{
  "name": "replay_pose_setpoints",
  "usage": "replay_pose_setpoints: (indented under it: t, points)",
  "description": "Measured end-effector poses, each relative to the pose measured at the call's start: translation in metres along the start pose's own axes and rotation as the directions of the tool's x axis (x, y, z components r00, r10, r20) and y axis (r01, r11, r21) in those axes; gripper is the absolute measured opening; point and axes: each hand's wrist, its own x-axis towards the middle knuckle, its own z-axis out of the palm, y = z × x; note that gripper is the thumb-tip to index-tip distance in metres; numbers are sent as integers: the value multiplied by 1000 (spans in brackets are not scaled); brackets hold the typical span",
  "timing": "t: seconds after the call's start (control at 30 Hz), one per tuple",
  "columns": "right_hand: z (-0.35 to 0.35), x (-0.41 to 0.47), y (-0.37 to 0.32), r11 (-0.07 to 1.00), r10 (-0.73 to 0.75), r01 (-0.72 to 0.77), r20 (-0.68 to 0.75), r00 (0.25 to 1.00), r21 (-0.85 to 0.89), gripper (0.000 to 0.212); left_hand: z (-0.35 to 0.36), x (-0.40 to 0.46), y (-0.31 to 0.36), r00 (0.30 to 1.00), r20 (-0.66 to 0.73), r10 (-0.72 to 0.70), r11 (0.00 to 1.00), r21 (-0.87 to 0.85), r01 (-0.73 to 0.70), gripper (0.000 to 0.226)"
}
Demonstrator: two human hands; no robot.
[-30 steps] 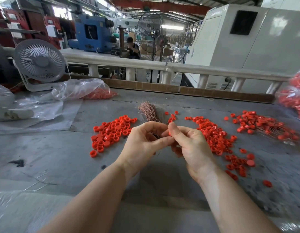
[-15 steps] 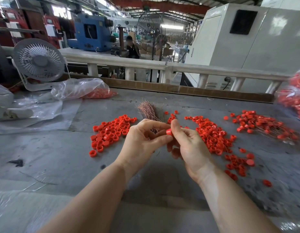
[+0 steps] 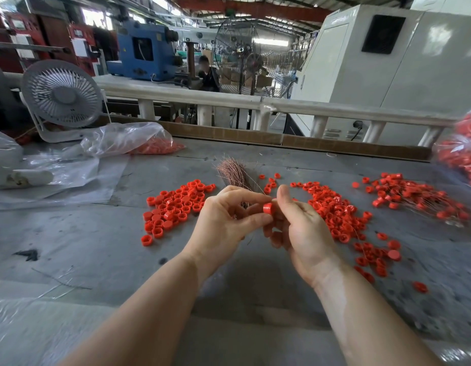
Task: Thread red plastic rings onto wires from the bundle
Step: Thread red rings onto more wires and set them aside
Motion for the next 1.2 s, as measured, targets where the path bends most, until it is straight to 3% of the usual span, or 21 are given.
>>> replay_pose_setpoints:
  t: [0.23, 0.5, 0.93, 1.2]
  points:
    - [-2, 1, 1, 1000, 1, -1, 21, 1000, 14, 54, 0, 0, 0, 1000, 1, -3, 1000, 11, 3, 24]
    - [-1, 0, 0, 994, -77, 79, 29, 997, -75, 31, -1, 0, -1, 999, 0, -44, 999, -21, 44, 32]
    - [-2, -1, -3, 991, -122, 121, -6, 993, -50, 25, -2, 0, -3, 998, -23, -58, 997, -52, 57, 36]
    - [-3, -1, -3, 985, -168, 166, -37, 985, -53, 21, -3, 3, -6, 992, -72, -102, 993, -62, 97, 21]
